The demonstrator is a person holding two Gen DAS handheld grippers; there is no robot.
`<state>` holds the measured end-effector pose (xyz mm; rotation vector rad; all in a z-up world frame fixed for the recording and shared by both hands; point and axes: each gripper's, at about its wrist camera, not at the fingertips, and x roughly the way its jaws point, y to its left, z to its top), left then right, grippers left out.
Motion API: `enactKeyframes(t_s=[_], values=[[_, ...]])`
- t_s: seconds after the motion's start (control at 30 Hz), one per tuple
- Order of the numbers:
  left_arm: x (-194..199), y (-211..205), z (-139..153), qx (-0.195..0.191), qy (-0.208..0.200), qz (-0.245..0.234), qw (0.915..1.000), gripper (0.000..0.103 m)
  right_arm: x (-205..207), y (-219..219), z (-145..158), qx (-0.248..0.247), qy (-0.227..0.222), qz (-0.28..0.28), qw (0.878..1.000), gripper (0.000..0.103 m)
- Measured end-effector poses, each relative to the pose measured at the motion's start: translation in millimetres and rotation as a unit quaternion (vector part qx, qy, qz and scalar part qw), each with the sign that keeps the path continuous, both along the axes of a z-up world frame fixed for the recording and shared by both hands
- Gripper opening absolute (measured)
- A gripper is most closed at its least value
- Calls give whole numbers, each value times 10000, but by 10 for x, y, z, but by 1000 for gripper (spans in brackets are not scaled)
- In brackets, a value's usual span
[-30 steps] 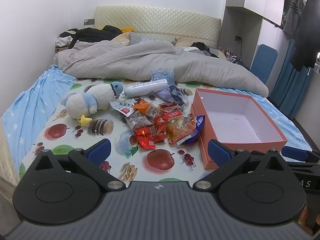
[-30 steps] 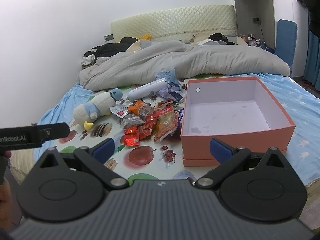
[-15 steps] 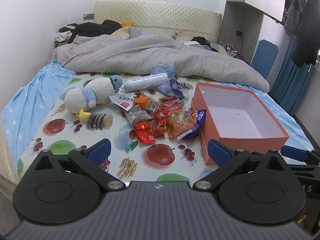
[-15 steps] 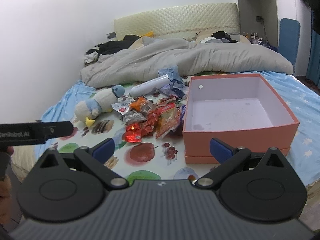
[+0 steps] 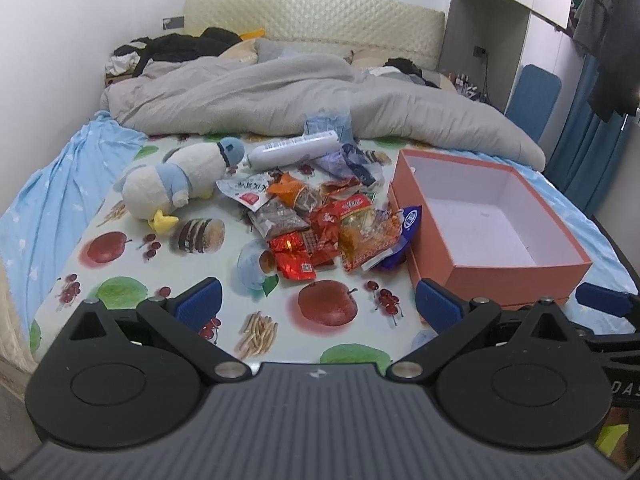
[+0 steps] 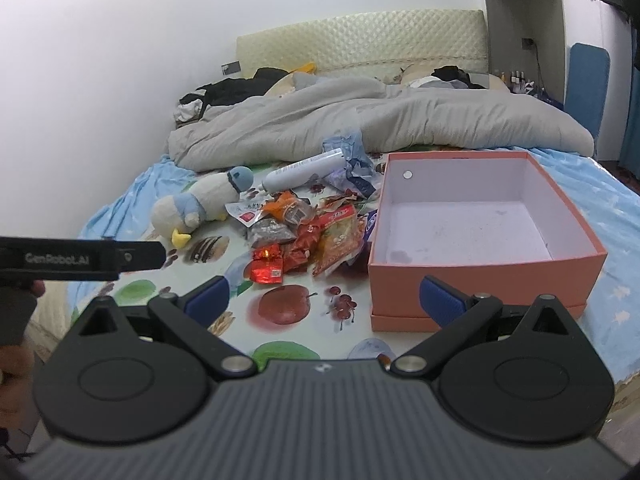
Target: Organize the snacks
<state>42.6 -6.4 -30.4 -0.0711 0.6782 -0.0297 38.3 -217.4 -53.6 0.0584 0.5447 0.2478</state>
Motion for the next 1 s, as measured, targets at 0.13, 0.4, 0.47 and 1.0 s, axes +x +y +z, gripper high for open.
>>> enactKeyframes(t_s=[0.13, 0.4, 0.47, 1.0], values=[[155, 89, -118, 3, 100, 16, 9999, 103, 109, 85, -117, -147, 28, -55, 9999, 103], [413, 296, -278, 173, 202, 139, 9996, 103, 209, 332, -255, -210, -136, 117, 9996, 103], [451, 346, -294, 180, 193, 195, 9995, 103, 243, 374, -282, -142, -149, 212, 9996, 103], [789, 751, -540, -650, 161, 188, 9976, 92, 519, 801, -492, -297, -230, 874, 9955, 62]])
